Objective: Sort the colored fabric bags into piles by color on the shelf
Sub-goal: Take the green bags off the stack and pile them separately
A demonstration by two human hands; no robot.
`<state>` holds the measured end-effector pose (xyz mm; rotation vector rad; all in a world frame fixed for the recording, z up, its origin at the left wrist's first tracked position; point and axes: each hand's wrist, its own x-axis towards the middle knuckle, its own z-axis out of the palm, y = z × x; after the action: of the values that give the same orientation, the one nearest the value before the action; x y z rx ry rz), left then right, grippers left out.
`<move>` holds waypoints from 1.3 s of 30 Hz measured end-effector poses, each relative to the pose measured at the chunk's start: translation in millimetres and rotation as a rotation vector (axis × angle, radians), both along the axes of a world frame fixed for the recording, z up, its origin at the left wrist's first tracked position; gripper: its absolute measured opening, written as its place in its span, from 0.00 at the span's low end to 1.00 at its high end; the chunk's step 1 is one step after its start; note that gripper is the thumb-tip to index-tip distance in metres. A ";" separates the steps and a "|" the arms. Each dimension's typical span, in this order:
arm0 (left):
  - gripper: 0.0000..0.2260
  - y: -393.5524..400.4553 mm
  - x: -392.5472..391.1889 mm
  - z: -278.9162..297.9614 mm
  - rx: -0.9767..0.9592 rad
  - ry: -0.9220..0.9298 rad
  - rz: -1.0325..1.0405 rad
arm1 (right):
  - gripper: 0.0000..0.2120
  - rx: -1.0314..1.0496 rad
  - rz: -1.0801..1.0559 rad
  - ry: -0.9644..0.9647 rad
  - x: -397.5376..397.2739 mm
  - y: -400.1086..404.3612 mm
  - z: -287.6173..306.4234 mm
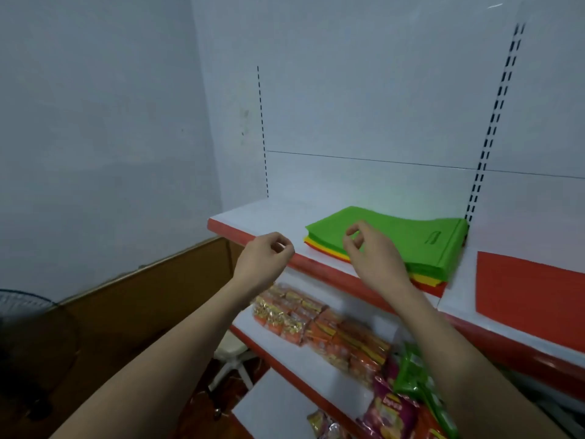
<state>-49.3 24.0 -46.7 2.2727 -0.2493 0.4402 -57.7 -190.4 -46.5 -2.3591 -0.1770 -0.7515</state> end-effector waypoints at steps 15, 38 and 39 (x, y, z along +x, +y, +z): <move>0.21 -51.8 170.5 -18.0 -0.068 0.043 -0.192 | 0.17 0.177 -0.828 0.027 28.2 -82.9 -32.1; 0.29 -70.2 209.7 -56.6 0.035 0.089 -0.303 | 0.10 0.076 -1.055 -0.232 33.1 -82.3 -62.7; 0.28 -70.3 209.2 -55.9 0.044 0.092 -0.304 | 0.11 0.073 -1.051 -0.233 33.1 -81.5 -62.8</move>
<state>160.0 -46.2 -102.6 2.2416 -0.5520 0.1730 -24.6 -271.9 -109.3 -2.1799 1.0466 -1.4582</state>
